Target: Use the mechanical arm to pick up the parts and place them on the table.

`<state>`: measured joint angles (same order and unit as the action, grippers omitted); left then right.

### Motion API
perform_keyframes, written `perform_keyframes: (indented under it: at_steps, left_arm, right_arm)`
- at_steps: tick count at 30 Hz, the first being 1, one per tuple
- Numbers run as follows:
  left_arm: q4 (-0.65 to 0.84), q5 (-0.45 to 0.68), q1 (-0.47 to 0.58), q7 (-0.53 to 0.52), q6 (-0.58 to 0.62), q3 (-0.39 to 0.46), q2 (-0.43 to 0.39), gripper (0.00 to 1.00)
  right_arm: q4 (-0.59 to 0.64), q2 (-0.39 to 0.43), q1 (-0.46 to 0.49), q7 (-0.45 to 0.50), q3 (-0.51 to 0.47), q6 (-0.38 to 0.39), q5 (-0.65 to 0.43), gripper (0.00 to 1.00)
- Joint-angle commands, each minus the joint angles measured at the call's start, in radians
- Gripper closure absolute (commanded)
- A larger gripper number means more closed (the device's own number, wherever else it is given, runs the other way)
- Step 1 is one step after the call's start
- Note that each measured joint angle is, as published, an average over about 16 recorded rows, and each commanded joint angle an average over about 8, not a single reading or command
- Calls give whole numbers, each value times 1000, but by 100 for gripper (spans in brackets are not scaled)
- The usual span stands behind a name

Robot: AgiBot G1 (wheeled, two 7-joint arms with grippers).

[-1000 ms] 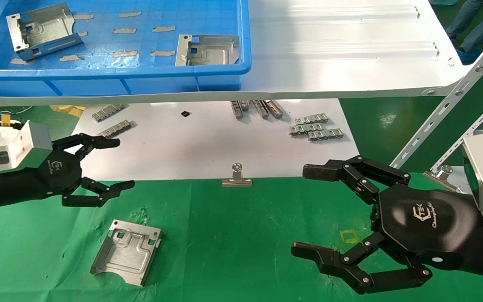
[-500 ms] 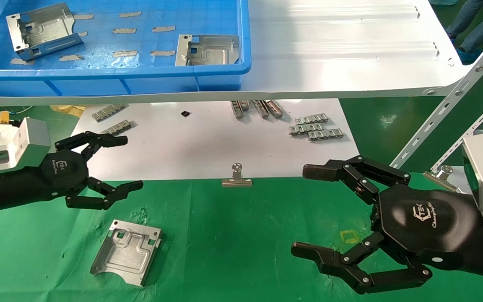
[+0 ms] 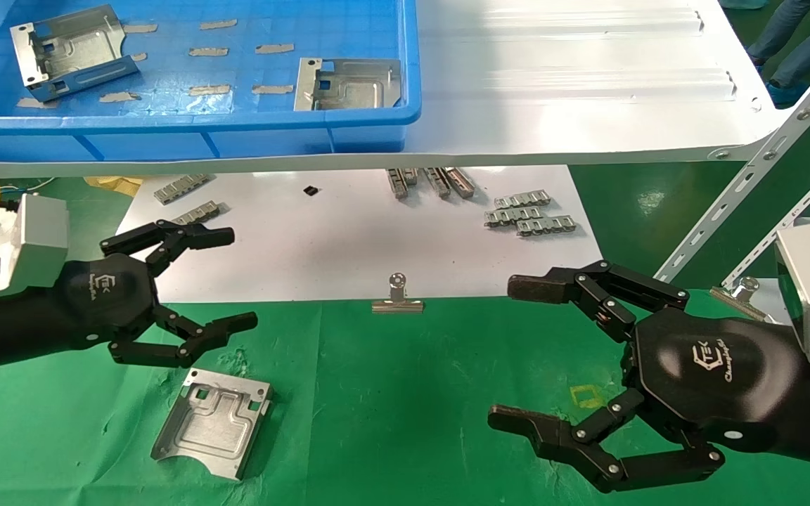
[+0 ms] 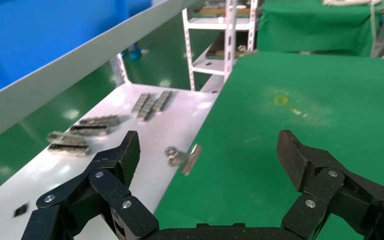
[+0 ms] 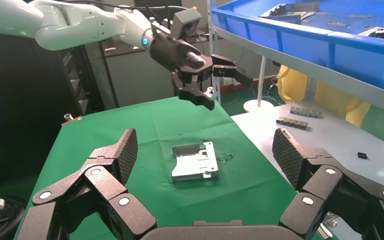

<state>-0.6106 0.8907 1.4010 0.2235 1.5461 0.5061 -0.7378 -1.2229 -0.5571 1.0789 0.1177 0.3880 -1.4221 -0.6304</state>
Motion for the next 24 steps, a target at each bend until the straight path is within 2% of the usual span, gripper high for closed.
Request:
perform_keyframes:
  at_steps: [1, 24]
  left_arm:
    - [-41, -10, -20, -25, -3, -14, 8, 0]
    - [-515, -122, -250, -315, -39, -173, 97, 0]
  right_arm:
    - [0, 0, 0, 0, 0, 0, 0, 0]
    - [0, 0, 0, 0, 0, 0, 0, 0]
